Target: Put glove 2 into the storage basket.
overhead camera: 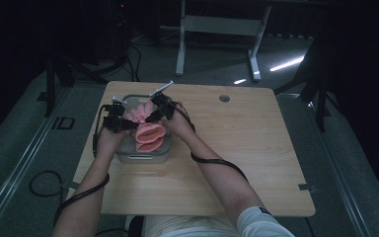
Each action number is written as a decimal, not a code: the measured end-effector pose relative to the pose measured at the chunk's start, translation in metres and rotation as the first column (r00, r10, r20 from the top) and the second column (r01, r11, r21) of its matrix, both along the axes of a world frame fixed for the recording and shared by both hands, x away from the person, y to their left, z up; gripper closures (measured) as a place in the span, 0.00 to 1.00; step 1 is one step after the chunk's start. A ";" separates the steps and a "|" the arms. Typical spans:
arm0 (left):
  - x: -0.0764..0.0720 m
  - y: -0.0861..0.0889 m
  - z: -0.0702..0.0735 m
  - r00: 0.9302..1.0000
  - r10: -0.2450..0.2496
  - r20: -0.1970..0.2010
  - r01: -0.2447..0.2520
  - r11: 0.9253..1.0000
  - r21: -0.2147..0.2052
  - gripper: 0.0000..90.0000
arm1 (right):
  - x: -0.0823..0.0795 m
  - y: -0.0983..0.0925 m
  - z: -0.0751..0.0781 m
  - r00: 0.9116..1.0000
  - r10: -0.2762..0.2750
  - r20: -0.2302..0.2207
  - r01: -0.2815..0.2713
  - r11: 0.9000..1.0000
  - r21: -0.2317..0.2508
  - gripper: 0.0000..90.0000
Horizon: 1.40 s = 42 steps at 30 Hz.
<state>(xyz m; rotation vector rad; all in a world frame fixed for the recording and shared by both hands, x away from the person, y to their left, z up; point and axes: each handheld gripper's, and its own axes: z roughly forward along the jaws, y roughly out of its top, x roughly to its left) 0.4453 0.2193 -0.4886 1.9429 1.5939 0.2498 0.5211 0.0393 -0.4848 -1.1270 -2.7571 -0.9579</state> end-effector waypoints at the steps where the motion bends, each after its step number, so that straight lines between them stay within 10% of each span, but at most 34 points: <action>1: 0.001 -0.001 0.000 1.000 -0.004 -0.001 0.004 1.000 0.010 0.60 | 0.000 0.000 0.000 1.000 0.000 0.010 0.000 1.000 -0.010 0.56; 23: 0.003 -0.010 0.001 1.000 -0.019 -0.006 0.019 0.991 0.135 0.60 | 0.003 -0.006 0.002 0.999 -0.033 0.004 0.033 0.999 -0.020 0.53; 42: -0.009 -0.007 0.036 0.991 -0.028 0.135 0.012 0.993 0.118 0.48 | -0.005 -0.012 0.042 0.999 -0.014 0.048 0.010 0.996 0.091 0.44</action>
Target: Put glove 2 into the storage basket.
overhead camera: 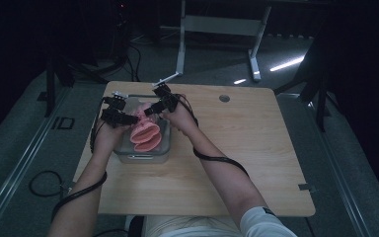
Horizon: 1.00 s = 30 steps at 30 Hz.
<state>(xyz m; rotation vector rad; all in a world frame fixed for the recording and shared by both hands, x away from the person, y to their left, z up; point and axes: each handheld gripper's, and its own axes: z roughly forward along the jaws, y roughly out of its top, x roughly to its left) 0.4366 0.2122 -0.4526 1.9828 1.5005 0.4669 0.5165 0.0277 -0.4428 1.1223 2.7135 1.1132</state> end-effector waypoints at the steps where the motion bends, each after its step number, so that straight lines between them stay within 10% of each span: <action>1: -0.001 0.000 0.002 1.000 -0.001 0.003 0.001 1.000 -0.001 0.48 | 0.000 -0.001 0.002 1.000 -0.004 0.007 0.004 1.000 0.005 0.44; 9: -0.009 -0.011 0.020 0.998 -0.037 0.052 0.039 0.998 -0.043 0.43 | -0.003 -0.015 0.016 0.999 -0.001 0.037 -0.001 0.999 0.033 0.38; 16: -0.016 -0.027 0.031 0.992 -0.087 0.094 0.093 0.994 -0.062 0.18 | -0.010 -0.032 0.019 0.998 0.029 0.062 -0.033 0.998 0.058 0.27; 21: -0.021 -0.037 0.035 0.981 -0.112 0.159 0.125 0.989 -0.074 0.02 | -0.015 -0.052 0.025 0.995 0.045 0.088 -0.052 0.995 0.083 0.22; 30: -0.032 -0.055 0.039 0.954 -0.174 0.244 0.201 0.975 -0.092 0.01 | -0.023 -0.090 0.019 0.990 0.044 0.134 -0.053 0.996 0.065 0.20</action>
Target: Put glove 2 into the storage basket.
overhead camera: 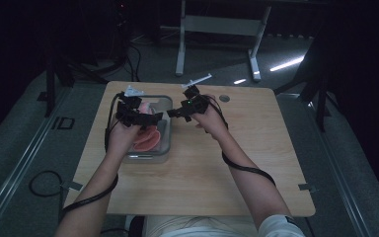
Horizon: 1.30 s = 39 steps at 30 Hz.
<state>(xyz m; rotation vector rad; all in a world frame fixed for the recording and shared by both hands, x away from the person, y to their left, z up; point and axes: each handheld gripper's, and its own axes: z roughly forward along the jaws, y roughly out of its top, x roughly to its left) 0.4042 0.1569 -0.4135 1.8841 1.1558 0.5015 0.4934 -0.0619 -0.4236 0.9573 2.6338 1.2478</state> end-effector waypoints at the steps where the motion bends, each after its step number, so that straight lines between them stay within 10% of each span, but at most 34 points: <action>1: -0.002 -0.004 0.000 1.000 0.000 0.014 0.000 1.000 0.017 0.01 | -0.001 -0.004 -0.002 1.000 -0.003 0.007 0.003 1.000 0.005 0.20; 12: -0.023 -0.053 -0.002 0.990 -0.135 0.051 0.131 0.989 0.070 0.01 | -0.010 -0.034 -0.022 0.999 0.026 0.046 -0.024 0.999 -0.026 0.17; 39: -0.062 -0.139 -0.053 0.923 -0.383 0.043 0.378 0.921 0.095 0.01 | -0.038 -0.084 -0.055 0.997 0.048 0.068 -0.048 0.999 -0.008 0.16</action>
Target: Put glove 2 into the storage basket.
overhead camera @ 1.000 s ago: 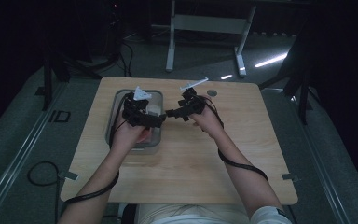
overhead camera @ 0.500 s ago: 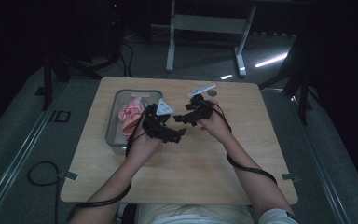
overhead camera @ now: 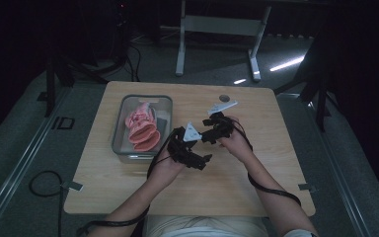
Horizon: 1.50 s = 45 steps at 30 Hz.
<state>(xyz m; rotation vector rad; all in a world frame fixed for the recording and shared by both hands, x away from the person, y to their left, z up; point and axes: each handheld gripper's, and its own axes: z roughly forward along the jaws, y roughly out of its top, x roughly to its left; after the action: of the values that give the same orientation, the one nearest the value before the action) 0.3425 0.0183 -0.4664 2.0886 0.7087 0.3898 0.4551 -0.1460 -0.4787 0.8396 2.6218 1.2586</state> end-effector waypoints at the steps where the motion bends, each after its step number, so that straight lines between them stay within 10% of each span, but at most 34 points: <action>1: -0.001 -0.002 -0.004 1.000 -0.005 -0.002 0.005 1.000 -0.001 0.01 | -0.001 -0.002 -0.002 1.000 0.000 0.001 0.000 1.000 -0.002 0.16; 14: -0.011 -0.017 -0.039 0.994 -0.107 -0.028 0.107 0.994 0.007 0.01 | -0.018 -0.021 -0.032 1.000 0.001 -0.013 -0.001 1.000 0.004 0.16; 45: -0.026 -0.017 -0.081 0.994 -0.096 -0.057 0.097 0.995 0.020 0.01 | -0.049 -0.069 -0.072 0.994 -0.079 0.081 0.079 0.997 -0.004 0.15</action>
<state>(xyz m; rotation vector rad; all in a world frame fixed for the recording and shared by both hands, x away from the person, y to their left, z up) 0.3167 0.0013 -0.5469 2.1534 0.6358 0.2872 0.4057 -0.2154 -0.5510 0.8633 2.5032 1.2361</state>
